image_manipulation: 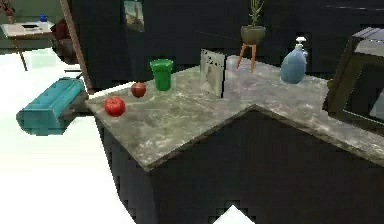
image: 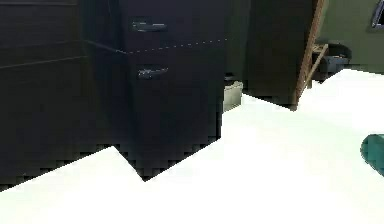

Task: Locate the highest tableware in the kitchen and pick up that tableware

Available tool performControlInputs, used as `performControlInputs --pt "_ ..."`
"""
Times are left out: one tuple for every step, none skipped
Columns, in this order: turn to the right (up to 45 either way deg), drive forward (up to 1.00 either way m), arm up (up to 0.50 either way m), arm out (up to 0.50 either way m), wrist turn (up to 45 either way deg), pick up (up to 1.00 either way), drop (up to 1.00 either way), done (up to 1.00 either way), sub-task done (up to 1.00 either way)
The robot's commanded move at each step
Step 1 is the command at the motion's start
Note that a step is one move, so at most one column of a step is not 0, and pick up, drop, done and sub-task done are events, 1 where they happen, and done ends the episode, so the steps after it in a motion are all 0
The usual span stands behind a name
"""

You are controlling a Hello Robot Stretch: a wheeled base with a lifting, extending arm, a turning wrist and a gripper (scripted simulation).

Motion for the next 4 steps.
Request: performControlInputs --pt "45.0 0.00 0.00 0.00 0.0 0.00 0.00 0.00 0.00" --pt "3.0 0.00 0.00 0.00 0.0 0.00 0.00 0.00 0.00" --pt "0.0 1.00 0.00 0.00 0.0 0.00 0.00 0.00 0.00" --pt "12.0 0.00 0.00 0.00 0.0 0.00 0.00 0.00 0.00"
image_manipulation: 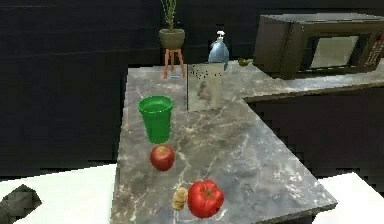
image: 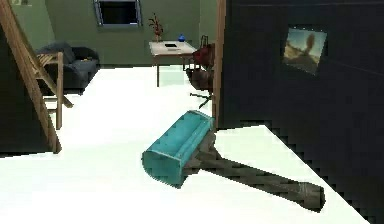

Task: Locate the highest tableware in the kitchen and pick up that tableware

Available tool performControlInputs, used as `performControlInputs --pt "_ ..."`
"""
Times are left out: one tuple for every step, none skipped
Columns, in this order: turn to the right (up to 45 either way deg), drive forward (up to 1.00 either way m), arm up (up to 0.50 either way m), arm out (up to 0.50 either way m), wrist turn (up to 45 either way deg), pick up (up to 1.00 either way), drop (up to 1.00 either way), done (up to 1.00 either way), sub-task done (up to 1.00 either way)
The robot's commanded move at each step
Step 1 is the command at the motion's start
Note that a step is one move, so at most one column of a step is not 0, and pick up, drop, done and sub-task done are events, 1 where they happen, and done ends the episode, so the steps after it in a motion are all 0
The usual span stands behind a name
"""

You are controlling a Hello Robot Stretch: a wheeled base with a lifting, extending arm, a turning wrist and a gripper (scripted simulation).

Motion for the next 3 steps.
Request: performControlInputs --pt "0.0 0.25 0.00 0.00 0.0 0.00 0.00 0.00 0.00" --pt "9.0 0.00 0.00 0.00 0.0 0.00 0.00 0.00 0.00" --pt "0.0 0.00 0.50 0.00 0.0 0.00 0.00 0.00 0.00"
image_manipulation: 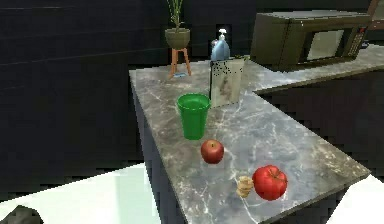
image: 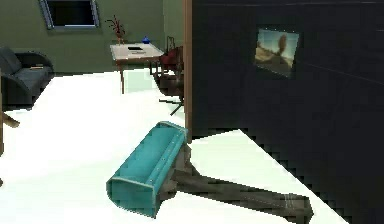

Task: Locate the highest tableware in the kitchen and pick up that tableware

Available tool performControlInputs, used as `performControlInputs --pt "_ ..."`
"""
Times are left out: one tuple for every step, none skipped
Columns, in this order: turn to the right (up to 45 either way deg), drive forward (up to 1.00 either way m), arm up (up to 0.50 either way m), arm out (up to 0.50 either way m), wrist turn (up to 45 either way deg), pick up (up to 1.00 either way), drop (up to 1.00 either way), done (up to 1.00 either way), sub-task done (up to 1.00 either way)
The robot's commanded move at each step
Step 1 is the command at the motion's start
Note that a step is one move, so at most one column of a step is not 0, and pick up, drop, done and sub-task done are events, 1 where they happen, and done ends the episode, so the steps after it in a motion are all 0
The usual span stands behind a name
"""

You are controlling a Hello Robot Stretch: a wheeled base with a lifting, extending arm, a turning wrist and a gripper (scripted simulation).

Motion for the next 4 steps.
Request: performControlInputs --pt "0.0 0.00 0.38 0.00 0.0 0.00 0.00 0.00 0.00" --pt "0.0 0.00 0.00 0.30 0.0 0.00 0.00 0.00 0.00" --pt "0.0 0.00 0.00 0.00 45.0 0.00 0.00 0.00 0.00" --pt "0.0 0.00 0.00 0.00 45.0 0.00 0.00 0.00 0.00"
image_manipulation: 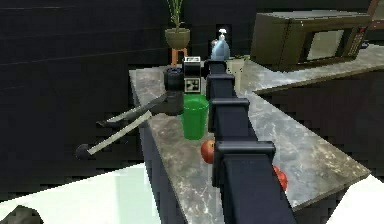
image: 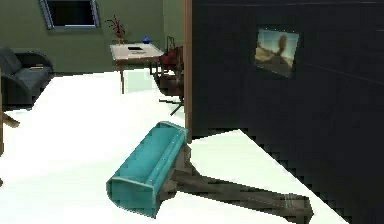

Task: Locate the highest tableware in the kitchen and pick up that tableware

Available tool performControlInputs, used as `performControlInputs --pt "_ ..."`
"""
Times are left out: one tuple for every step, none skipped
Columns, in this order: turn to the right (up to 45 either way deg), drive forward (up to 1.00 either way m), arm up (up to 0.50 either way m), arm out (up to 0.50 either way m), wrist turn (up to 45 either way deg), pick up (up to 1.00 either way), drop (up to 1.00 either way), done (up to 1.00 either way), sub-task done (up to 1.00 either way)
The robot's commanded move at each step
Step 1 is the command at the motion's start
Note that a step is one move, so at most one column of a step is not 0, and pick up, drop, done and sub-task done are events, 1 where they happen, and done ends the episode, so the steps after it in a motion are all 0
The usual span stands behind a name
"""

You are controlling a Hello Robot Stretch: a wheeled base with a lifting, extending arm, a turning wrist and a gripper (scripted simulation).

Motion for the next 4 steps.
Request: performControlInputs --pt "0.0 0.00 0.00 0.00 45.0 0.00 0.00 0.00 0.00" --pt "0.0 0.00 0.00 0.00 45.0 0.00 0.00 0.00 0.00" --pt "0.0 0.00 0.00 0.00 9.0 0.00 0.00 0.00 0.00" --pt "0.0 0.00 0.00 0.00 0.0 1.00 0.00 0.00 0.00"
